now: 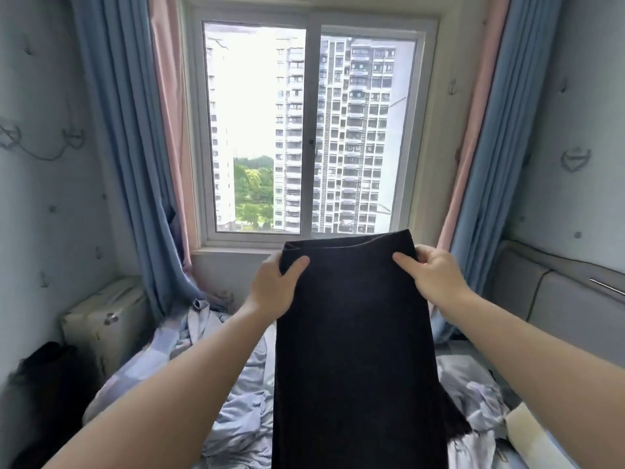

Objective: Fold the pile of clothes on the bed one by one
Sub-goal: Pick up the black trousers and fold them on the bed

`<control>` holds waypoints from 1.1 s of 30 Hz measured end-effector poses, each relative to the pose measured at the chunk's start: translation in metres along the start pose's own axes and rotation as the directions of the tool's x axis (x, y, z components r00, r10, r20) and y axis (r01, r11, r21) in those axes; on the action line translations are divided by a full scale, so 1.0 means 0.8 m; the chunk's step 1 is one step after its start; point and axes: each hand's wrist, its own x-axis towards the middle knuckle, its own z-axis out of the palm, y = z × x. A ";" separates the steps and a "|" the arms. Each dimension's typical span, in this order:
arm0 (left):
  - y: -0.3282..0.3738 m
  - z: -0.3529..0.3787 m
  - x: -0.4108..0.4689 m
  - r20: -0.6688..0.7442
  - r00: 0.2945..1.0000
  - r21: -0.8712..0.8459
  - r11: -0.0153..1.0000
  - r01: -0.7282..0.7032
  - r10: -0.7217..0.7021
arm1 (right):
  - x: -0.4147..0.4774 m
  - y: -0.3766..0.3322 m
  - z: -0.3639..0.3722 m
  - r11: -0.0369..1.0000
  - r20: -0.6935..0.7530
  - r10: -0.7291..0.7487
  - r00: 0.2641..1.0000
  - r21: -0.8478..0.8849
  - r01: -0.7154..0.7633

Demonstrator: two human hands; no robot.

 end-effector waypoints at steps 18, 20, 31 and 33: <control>-0.704 0.158 0.152 0.083 0.896 0.147 0.895 0.422 -0.436 | 0.177 0.608 0.393 0.842 0.040 0.535 0.844 -0.111 -0.528; -0.755 0.183 0.159 0.104 0.880 0.046 0.886 0.462 -0.464 | 0.184 0.653 0.421 0.843 0.124 0.537 0.834 -0.033 -0.538; -0.874 0.208 -0.066 0.412 0.756 0.462 0.832 0.308 -0.509 | -0.018 0.806 0.423 0.754 0.360 0.643 0.676 -0.455 -0.475; -0.861 0.209 -0.117 0.440 0.695 0.497 0.799 0.338 -0.568 | -0.061 0.804 0.402 0.728 0.385 0.668 0.637 -0.518 -0.450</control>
